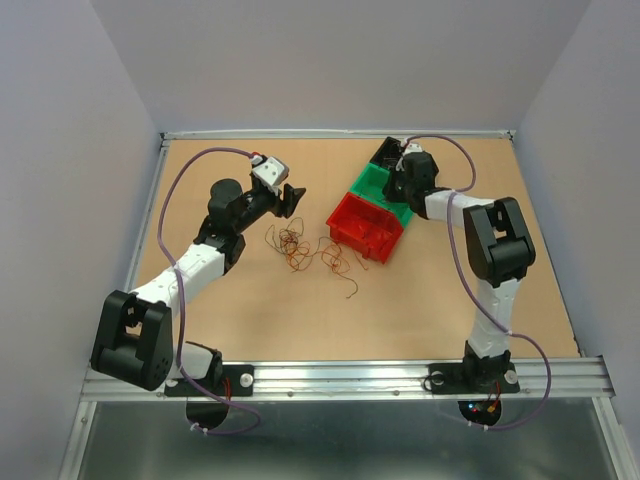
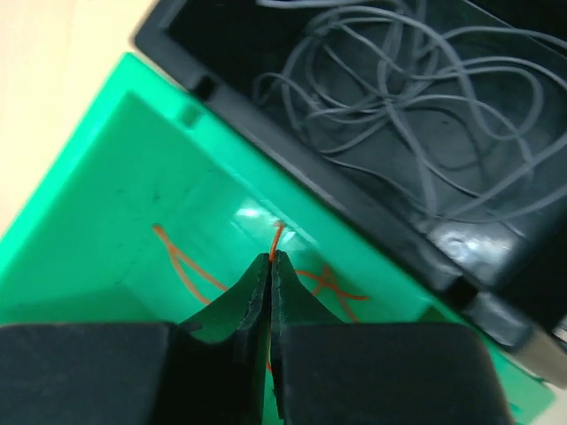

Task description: Untangle the cables

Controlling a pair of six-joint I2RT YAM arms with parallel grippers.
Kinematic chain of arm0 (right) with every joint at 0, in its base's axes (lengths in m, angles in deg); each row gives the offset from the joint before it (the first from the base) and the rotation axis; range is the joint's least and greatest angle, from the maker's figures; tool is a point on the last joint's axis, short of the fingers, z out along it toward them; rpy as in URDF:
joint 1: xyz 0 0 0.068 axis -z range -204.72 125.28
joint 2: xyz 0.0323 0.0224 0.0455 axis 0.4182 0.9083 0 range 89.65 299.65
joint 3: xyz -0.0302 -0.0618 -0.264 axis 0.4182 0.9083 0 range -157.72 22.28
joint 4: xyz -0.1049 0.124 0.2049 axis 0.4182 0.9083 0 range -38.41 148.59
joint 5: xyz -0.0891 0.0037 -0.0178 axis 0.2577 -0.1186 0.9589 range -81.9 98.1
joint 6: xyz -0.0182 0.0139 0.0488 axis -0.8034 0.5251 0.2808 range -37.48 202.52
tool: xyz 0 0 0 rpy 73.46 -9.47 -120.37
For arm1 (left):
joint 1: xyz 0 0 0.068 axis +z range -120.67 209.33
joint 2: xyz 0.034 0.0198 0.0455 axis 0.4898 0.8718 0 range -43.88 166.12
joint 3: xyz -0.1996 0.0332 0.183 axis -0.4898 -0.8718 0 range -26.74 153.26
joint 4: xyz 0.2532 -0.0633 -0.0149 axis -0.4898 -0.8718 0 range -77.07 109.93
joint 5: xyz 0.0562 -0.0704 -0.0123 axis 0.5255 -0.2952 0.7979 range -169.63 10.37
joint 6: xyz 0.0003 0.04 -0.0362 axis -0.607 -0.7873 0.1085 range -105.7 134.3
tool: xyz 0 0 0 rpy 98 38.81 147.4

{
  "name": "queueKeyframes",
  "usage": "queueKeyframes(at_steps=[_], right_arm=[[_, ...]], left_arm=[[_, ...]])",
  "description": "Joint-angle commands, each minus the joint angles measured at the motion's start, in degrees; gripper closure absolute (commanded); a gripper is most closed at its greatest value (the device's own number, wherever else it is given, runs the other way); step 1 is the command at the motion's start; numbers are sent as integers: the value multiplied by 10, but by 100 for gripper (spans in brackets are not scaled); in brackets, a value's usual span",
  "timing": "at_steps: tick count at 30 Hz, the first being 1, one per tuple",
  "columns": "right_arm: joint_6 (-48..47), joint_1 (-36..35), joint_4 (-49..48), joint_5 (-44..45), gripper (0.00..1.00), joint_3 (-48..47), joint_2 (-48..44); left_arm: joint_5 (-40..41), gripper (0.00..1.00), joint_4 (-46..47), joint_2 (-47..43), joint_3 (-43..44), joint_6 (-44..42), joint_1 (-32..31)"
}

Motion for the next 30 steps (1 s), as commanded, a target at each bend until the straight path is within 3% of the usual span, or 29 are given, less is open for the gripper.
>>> queueKeyframes(at_steps=[1, 4, 5, 7, 15, 20, 26, 30], right_arm=[[-6, 10, 20, -73, 91, -45, -1], [1, 10, 20, -87, 81, -50, -24], [3, 9, 26, -88, 67, -58, -31], [4, 9, 40, -90, 56, -66, -56], [7, -5, 44, -93, 25, 7, -187], [-7, -50, 44, -102, 22, 131, -293], [-15, -164, 26, -100, 31, 298, -408], [5, -203, -37, -83, 30, 382, -450]], left_arm=[[-8, 33, 33, -17, -3, -9, 1], [-13, 31, 31, -17, -3, -13, 1], [-14, 30, 31, -18, -4, -15, 0], [-21, 28, 29, -17, -3, -16, 0], [-38, 14, 23, -17, -2, -30, -2], [-79, 13, -42, 11, 34, -62, -2], [-71, 13, -95, 25, 34, -107, -3], [-73, 13, -137, 27, 37, -133, -3]])
